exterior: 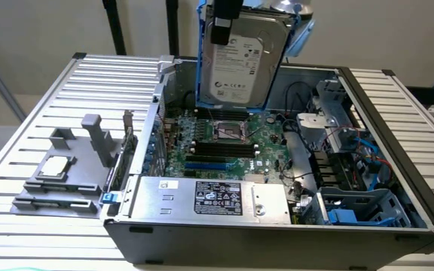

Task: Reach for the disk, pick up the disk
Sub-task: 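Pick up the disk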

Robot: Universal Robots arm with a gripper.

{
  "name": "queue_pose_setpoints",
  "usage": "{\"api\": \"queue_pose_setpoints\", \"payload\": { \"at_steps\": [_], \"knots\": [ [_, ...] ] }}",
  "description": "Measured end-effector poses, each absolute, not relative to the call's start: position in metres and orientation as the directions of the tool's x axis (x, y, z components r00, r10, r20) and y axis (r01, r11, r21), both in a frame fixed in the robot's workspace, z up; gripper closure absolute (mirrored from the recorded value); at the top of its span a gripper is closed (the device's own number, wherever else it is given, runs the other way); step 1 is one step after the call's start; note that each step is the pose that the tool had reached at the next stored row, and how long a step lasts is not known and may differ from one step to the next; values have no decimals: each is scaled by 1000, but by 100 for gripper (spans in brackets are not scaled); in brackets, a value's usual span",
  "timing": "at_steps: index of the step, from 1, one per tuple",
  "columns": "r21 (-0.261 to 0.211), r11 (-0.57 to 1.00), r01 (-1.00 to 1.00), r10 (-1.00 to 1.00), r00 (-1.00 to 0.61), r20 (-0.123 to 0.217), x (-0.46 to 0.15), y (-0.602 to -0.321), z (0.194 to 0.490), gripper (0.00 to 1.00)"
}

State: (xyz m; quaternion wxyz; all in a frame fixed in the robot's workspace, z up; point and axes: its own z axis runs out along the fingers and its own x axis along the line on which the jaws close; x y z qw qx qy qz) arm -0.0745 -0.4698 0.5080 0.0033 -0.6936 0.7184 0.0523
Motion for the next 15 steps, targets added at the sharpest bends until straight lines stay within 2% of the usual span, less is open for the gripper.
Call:
{"api": "queue_pose_setpoints", "payload": {
  "at_steps": [15],
  "knots": [
    [44, 32, -998, -996, -36, -86, -29, -502, 508, 68]
  ]
}}
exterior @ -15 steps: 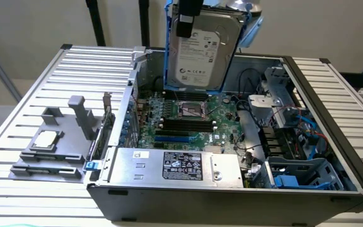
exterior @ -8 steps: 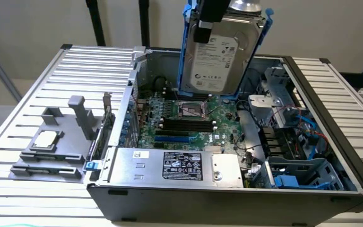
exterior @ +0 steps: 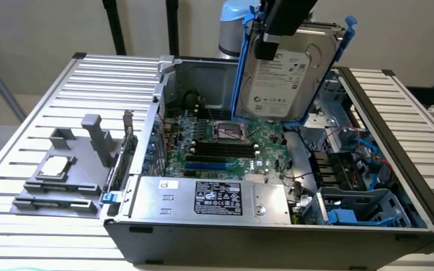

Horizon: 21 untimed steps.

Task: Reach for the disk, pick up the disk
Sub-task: 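Pick up the disk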

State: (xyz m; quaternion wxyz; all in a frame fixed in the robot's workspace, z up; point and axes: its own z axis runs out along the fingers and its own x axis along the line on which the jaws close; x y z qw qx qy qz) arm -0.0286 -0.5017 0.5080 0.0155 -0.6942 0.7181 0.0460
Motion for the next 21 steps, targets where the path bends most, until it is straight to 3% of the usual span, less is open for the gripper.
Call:
{"api": "queue_pose_setpoints", "payload": {
  "at_steps": [21],
  "knots": [
    [41, 32, -999, -995, -35, -88, 54, -546, 510, 68]
  ]
}}
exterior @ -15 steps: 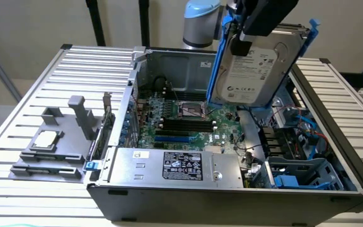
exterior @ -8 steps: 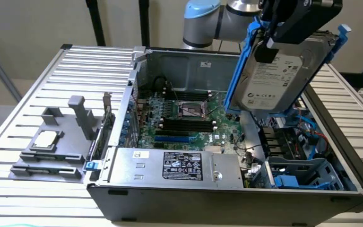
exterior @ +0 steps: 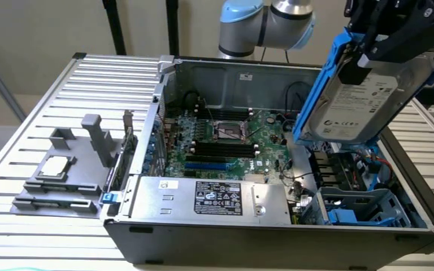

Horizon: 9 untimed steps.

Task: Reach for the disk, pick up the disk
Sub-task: 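Pick up the disk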

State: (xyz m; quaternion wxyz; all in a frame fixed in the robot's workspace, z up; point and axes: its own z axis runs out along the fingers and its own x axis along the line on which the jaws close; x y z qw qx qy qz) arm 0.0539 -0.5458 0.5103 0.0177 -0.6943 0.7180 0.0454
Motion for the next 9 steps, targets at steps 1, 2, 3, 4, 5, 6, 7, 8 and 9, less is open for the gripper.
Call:
{"api": "queue_pose_setpoints", "payload": {
  "at_steps": [1, 2, 3, 4, 5, 6, 7, 8, 9],
  "knots": [
    [41, 32, -999, -995, -35, -88, 57, -548, 511, 68],
    [41, 32, -999, -995, -35, -88, 60, -551, 511, 68],
    [41, 32, -999, -995, -35, -88, 63, -554, 511, 68],
    [41, 32, -999, -995, -35, -88, 65, -556, 511, 68],
    [42, 32, -999, -995, -35, -88, 68, -559, 511, 68],
    [42, 32, -999, -995, -35, -88, 71, -562, 511, 68],
    [43, 32, -999, -995, -35, -88, 73, -565, 511, 68],
    [44, 32, -999, -995, -36, -88, 76, -567, 511, 68],
    [44, 32, -999, -995, -36, -88, 79, -570, 511, 68]
  ]
}}
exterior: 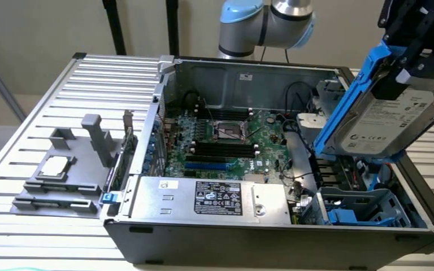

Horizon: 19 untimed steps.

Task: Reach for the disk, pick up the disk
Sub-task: 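Pick up the disk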

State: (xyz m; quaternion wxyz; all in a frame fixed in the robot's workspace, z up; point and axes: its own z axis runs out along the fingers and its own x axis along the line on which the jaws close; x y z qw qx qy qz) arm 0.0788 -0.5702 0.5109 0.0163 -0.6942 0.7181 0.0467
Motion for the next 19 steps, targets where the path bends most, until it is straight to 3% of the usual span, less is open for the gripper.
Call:
{"api": "queue_pose_setpoints", "payload": {
  "at_steps": [7, 19],
  "knots": [
    [47, 32, -998, -995, -36, -88, 95, -590, 509, 68],
    [47, 28, -998, -996, -32, -88, 106, -594, 496, 68]
  ]
}}
